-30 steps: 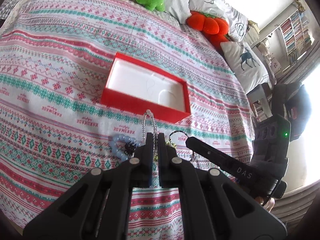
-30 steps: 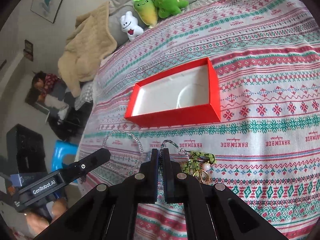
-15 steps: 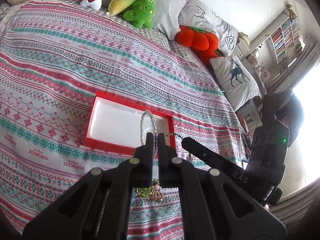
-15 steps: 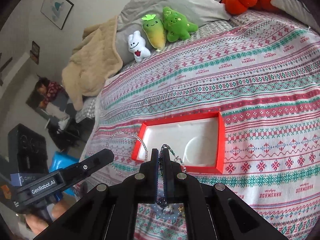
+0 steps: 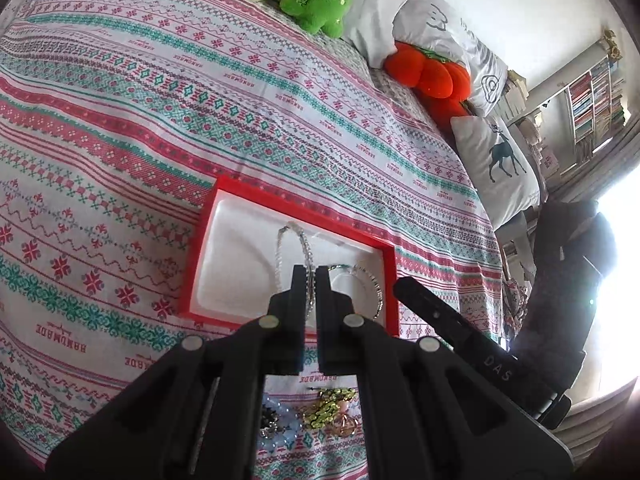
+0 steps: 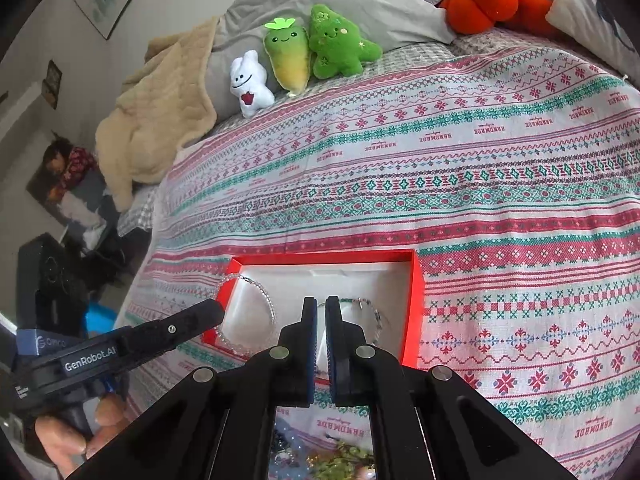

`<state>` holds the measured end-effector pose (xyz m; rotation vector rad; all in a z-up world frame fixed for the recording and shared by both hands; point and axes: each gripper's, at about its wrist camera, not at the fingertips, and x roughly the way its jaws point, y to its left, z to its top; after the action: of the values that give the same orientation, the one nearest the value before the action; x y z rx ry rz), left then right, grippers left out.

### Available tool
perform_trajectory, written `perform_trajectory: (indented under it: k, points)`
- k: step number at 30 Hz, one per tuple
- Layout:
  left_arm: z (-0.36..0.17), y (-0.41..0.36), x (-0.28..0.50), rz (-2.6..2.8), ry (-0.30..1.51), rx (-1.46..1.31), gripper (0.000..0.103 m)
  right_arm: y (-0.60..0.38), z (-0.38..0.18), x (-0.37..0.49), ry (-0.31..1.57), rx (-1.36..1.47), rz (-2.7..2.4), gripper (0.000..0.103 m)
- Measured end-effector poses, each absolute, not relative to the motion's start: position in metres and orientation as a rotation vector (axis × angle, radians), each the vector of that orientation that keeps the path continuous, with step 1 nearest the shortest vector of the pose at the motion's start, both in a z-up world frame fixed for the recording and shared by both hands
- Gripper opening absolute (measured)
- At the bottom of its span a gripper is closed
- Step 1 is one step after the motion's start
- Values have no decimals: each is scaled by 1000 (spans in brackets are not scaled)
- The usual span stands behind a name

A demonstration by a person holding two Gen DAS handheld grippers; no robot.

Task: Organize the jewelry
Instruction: 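Carry both bracelets into the red box and open both grippers, then move left gripper to the pale blue bead bracelet while right gripper approaches the gold ring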

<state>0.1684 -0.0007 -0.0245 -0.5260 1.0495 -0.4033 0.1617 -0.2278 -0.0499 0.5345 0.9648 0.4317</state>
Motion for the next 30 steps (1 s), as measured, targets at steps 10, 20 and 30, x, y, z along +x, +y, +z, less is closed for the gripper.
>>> perform_trajectory:
  k: [10, 20, 30]
  points:
    - [-25, 7, 171, -349, 1066, -500, 12, -230, -44, 154, 951, 478, 403, 19]
    - [-21, 8, 140, -294, 1082, -387, 51, -246, -41, 127, 967, 445, 342, 60]
    - [-40, 11, 104, -278, 1178, -348, 57, -235, -35, 101, 967, 274, 251, 76]
